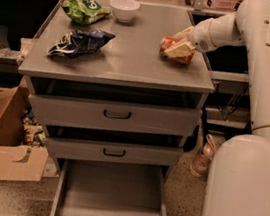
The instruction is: Pick coke can from bottom drawer and place on counter
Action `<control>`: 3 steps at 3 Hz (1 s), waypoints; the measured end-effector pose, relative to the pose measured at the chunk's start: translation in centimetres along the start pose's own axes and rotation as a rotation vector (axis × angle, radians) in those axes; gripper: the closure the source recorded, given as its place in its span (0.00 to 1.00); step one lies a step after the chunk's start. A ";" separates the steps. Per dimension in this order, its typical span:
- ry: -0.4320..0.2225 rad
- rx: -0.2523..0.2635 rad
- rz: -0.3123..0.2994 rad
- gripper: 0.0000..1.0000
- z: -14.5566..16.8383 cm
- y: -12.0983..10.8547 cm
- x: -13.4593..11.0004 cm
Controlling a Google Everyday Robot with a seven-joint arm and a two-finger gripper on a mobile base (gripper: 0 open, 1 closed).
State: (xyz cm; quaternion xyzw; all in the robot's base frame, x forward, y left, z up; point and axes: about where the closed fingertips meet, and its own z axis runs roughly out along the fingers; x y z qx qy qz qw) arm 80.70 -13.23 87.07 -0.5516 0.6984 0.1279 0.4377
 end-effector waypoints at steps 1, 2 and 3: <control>0.000 0.000 0.000 0.17 0.0 0.0 0.0; 0.000 0.000 0.000 0.00 0.0 0.0 0.0; 0.000 0.000 0.000 0.00 0.0 0.0 0.0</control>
Offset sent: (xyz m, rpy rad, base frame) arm 0.0000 0.0000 0.0000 0.0000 0.0000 0.0000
